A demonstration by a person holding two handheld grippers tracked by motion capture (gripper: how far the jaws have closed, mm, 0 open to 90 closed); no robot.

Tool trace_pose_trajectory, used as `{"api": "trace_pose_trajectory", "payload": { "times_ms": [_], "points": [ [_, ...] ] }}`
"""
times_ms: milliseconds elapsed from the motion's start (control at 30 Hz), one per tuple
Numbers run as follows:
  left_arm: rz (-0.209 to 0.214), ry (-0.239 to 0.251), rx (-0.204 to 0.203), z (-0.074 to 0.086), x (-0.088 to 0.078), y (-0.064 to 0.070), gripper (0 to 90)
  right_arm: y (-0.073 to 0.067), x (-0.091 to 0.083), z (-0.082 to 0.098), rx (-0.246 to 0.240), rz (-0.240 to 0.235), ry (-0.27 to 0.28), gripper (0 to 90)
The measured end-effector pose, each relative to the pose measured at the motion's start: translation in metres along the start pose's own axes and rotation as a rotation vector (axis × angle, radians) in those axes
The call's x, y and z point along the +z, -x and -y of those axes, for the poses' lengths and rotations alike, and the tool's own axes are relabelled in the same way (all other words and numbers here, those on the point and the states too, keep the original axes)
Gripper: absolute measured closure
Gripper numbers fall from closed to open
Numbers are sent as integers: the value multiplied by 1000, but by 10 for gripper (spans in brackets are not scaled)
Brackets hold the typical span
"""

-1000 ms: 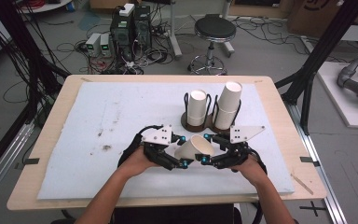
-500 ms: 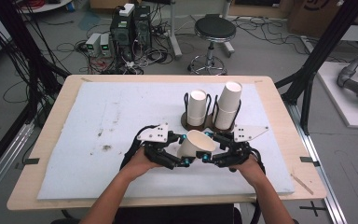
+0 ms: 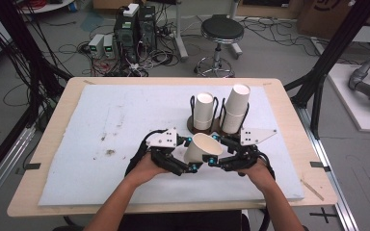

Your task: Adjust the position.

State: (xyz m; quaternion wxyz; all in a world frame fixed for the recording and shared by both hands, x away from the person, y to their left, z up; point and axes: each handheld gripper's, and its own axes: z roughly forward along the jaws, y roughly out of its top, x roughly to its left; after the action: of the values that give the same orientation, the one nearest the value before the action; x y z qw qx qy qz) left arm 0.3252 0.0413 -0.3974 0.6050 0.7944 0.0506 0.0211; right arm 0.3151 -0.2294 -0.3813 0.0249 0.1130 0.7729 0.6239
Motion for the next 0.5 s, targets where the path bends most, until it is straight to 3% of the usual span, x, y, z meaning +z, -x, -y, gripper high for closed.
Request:
{"api": "trace_pose_trajectory", "payload": {
  "times_ms": [200,400,500],
  "points": [
    [15,-7,-10,0,-1,-1,367,-2,2,0,6,-5,-3,412],
    [29,62,-44,0,-1,-2,360,-3,5,1,36,12,82,303],
    [38,98,-60,2,-2,-2,357,-4,6,3,53,9,114,291]
  ]
}}
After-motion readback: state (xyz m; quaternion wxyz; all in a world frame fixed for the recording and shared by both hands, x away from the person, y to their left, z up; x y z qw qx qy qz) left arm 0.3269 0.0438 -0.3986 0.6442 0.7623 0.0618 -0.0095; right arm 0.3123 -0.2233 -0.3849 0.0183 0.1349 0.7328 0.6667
